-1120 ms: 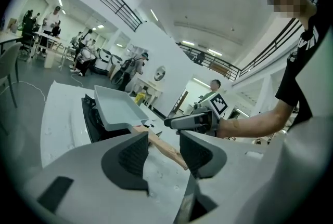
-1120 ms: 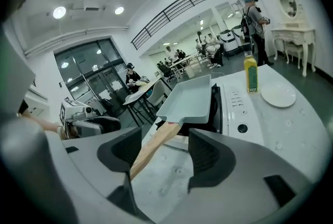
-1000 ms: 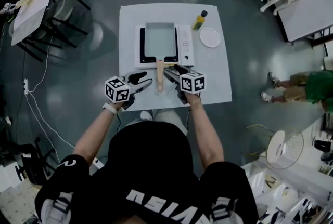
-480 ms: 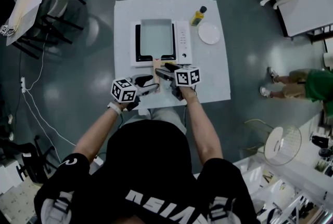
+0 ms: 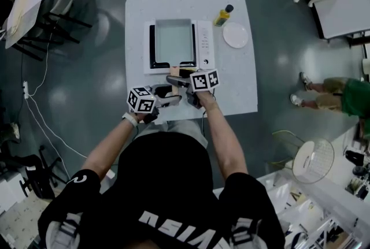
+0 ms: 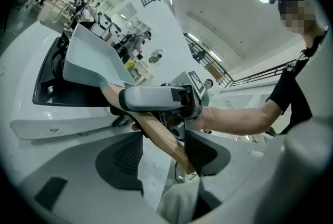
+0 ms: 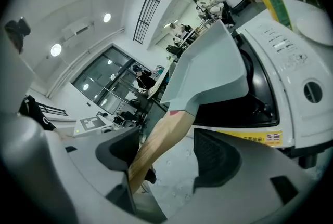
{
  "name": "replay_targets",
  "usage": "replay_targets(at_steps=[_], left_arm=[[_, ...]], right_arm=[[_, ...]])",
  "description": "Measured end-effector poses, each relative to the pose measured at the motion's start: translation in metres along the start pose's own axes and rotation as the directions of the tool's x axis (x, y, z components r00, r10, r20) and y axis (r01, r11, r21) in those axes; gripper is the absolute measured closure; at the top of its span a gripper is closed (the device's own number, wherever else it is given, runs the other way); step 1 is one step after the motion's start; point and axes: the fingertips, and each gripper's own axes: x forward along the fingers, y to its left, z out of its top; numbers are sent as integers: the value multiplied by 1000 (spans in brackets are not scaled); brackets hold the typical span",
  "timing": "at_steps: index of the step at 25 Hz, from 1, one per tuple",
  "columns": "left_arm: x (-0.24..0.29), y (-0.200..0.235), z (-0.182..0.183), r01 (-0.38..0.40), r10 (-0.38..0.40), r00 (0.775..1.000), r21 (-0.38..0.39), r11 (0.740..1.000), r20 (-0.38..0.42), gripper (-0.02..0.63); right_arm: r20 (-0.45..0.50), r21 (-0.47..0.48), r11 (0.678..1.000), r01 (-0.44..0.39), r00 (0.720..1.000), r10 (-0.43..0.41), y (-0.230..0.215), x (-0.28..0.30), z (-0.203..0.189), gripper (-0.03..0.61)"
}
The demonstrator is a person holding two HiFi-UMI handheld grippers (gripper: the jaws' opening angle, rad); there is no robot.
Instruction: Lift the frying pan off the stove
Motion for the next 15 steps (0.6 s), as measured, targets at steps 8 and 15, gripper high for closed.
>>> replay_targets(at_steps=[8, 15], left_arm=[[14, -6, 0, 95, -95, 995, -68, 993, 16, 377], [21, -3, 0, 143, -140, 990, -128, 981, 30, 383]], right_arm=[[-50, 65, 993, -101, 993, 104, 3, 15, -3, 278], [-42, 130, 976, -175, 982, 182, 7, 23, -3, 297]])
